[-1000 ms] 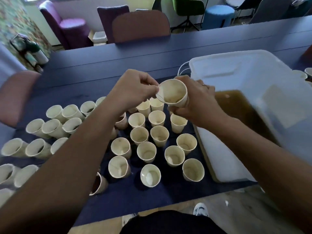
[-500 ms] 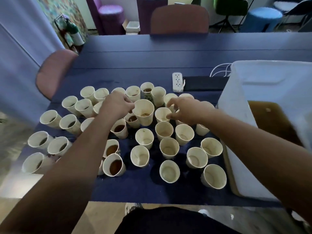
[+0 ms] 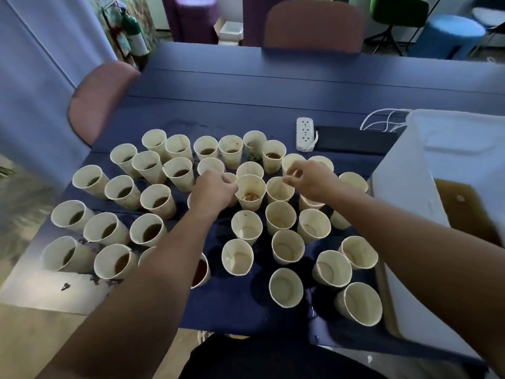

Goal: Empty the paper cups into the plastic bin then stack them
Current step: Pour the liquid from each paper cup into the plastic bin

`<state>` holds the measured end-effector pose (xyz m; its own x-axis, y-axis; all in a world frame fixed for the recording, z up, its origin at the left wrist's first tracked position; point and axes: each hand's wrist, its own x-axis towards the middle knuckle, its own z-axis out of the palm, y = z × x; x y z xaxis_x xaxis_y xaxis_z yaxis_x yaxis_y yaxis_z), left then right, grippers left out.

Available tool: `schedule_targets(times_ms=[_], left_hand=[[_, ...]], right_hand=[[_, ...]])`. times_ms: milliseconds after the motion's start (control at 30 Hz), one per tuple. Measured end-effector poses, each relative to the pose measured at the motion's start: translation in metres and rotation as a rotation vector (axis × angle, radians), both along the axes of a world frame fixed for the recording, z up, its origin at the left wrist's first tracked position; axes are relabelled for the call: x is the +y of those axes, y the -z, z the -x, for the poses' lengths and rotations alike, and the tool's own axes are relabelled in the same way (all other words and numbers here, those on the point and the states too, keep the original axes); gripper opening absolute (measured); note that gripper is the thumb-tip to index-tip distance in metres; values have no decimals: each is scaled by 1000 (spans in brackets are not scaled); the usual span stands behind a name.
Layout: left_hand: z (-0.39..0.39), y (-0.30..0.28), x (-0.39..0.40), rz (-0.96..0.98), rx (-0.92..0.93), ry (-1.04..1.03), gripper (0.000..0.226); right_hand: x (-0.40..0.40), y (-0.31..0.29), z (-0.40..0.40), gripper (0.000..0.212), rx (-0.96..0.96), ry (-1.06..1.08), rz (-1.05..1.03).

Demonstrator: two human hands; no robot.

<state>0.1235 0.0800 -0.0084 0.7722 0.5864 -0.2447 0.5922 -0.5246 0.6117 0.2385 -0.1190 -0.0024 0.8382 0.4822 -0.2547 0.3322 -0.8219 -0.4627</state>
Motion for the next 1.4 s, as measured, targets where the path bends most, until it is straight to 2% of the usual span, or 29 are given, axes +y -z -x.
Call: schedule_targets(times_ms=[233,400,500,700,900,1167,1400], left_hand=[[1,8,-4,-6,99,37,17],[9,2,4,-123,171,74,23],[16,-5,11,-107,158,64,11],[41,-5,16,3,90,84,18],[62,-1,18,38,21,81,11],[70,-7,14,43,4,71,7],[71,-13,9,21,18,62,12]], right_hand=[[30,7,-5,25,-46,-73,-11],[56,13,-13,31,-54,-72,68],[74,24,-21,31,-29,-64,124],[97,39,-24,14,-89,-71,225],[104,41,-22,12,-176,-74,276],[98,47,-26,14,-244,-26,216],[87,31,-26,18,-317,46,48]])
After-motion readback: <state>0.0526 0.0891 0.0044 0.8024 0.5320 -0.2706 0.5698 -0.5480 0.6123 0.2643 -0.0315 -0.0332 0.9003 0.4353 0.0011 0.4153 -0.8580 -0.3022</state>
